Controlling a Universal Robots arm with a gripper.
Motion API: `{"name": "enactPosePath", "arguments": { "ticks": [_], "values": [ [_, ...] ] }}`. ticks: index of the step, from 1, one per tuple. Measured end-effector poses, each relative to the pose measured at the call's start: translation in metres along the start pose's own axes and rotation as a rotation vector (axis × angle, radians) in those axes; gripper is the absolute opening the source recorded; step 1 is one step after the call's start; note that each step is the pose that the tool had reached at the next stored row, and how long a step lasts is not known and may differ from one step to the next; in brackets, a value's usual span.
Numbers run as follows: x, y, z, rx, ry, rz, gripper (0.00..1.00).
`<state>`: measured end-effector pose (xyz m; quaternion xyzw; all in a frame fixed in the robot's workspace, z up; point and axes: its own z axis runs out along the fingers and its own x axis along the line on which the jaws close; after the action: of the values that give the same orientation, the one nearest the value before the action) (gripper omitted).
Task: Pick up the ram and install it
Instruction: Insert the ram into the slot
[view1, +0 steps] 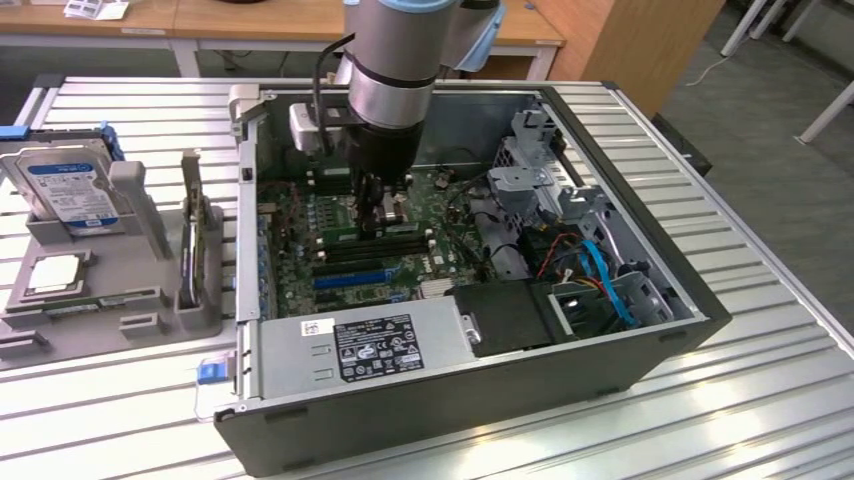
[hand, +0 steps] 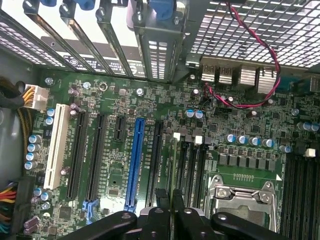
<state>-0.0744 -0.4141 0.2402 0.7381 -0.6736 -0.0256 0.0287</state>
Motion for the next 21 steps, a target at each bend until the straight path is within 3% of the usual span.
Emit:
{"name": "enactPosePath", "arguments": {
  "ticks": [5,6,11,16,21],
  "values": [
    [0.0,-0.0002,0.0031,0.0014,-0.0003,0.006,0.14],
    [0.0,0.0006,-0.0079,0.0014,-0.0003,0.006,0.14],
    [0.0,0.0006,-0.0079,0.0014,-0.0003,0.006,0.14],
    [0.0,0.0,0.0002,0.0046,0.0,0.006,0.14],
    [0.0,-0.0025,0.0006,0.005,0.0005,0.006,0.14]
  ]
}}
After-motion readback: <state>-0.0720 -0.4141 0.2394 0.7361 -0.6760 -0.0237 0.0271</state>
